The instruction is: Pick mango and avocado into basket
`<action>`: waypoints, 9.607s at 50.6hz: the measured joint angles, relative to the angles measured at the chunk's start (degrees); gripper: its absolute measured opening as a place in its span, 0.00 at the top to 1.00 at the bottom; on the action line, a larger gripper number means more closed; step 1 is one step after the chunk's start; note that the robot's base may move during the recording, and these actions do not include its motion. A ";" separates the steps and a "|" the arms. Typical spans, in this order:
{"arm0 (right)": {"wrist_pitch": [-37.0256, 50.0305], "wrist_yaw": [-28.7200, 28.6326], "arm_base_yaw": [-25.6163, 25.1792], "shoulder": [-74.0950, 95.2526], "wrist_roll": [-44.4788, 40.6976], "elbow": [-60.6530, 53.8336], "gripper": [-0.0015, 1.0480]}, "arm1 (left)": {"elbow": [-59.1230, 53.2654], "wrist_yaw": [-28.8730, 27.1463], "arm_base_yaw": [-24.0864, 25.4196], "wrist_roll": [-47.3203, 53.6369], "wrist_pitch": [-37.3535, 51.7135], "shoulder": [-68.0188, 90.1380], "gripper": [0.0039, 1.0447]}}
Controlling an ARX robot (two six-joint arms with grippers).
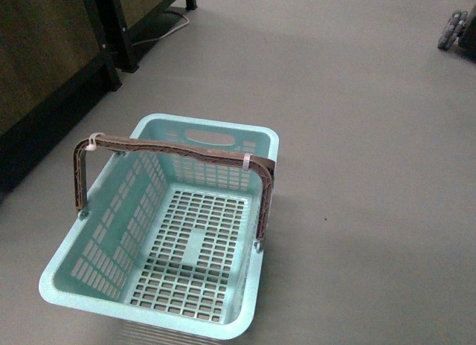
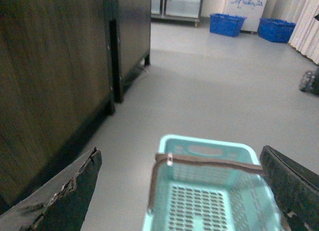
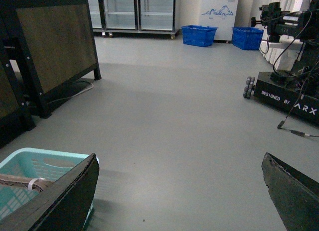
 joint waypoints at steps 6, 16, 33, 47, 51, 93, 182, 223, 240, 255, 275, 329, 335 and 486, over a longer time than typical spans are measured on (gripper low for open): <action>0.00 0.00 0.00 0.00 0.00 0.00 0.07 | 2.21 -1.92 -2.58 -14.84 -5.51 10.69 0.07; 0.00 0.00 0.00 0.00 0.00 0.00 0.07 | 5.51 -5.38 -12.02 -46.73 16.35 43.98 0.07; 0.00 0.00 0.00 0.00 0.00 0.00 0.07 | 19.06 -6.03 -18.38 -69.37 50.60 98.29 0.07; 0.00 0.00 0.00 0.00 0.00 0.00 0.07 | 32.98 -4.74 -17.33 -74.64 60.98 122.95 0.07; 0.00 0.00 0.00 0.00 0.00 0.00 0.07 | 37.03 -3.06 -17.09 -75.43 63.95 127.21 0.07; 0.00 -0.02 0.00 0.00 0.00 0.00 0.07 | 51.89 2.95 -16.85 -83.14 77.88 135.43 0.78; -0.02 0.00 0.00 0.00 0.00 0.00 0.07 | 35.95 -4.81 -10.19 -80.87 3.67 42.51 0.92; 0.00 0.00 0.00 0.00 0.02 0.00 0.07 | 36.00 -4.79 -10.19 -80.81 3.65 42.49 0.92; 0.00 0.02 0.00 -0.02 0.02 0.00 0.07 | 36.00 -4.81 -10.19 -80.81 3.65 42.49 0.92; 0.00 0.00 0.00 0.00 0.00 0.00 0.07 | 36.00 -4.76 -10.19 -80.85 3.65 42.49 0.92; -0.04 -0.02 0.00 0.00 0.00 0.00 0.07 | 36.11 -4.79 -10.19 -80.83 3.65 42.49 0.92; -0.11 0.00 -0.02 0.00 0.02 0.00 0.07 | 36.24 -5.05 -10.12 -80.91 3.65 42.10 0.93; -0.07 0.02 0.00 0.00 0.02 0.02 0.07 | 36.24 -5.29 -10.08 -80.28 3.58 42.27 0.93; -0.11 -0.07 0.02 -0.02 0.00 0.00 0.07 | 36.22 -4.79 -10.12 -80.72 3.56 42.42 0.93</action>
